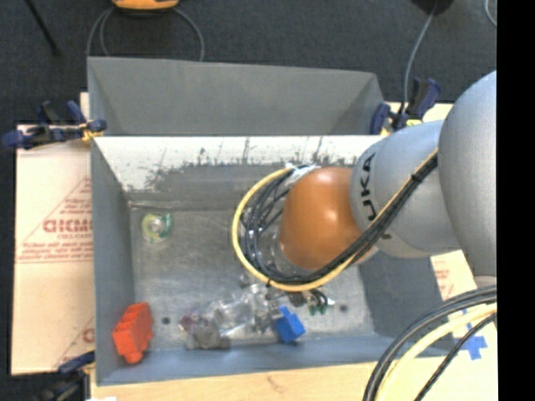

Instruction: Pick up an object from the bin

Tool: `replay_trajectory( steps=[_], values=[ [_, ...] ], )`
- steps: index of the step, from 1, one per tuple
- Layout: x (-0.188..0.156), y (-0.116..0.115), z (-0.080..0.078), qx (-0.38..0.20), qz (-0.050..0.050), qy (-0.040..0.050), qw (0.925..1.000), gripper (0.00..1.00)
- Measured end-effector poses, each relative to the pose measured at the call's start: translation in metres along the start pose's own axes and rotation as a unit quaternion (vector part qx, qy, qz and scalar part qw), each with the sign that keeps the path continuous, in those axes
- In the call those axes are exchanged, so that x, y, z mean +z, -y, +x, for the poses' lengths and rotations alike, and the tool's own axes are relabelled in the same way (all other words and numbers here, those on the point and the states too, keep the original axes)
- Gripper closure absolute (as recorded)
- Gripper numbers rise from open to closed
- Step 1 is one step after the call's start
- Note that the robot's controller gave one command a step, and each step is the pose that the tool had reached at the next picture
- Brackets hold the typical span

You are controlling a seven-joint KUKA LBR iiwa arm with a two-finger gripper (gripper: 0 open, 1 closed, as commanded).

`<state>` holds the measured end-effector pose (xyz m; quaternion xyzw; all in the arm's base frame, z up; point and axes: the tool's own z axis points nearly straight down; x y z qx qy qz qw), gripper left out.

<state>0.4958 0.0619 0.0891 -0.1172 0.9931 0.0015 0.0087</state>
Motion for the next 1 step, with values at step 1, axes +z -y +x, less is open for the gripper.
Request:
replay_trajectory(
  steps=[1],
  values=[
    [-0.1178,-0.0083,-0.0010,-0.002,0.002,-0.0046,1.0000,1.00]
  ],
)
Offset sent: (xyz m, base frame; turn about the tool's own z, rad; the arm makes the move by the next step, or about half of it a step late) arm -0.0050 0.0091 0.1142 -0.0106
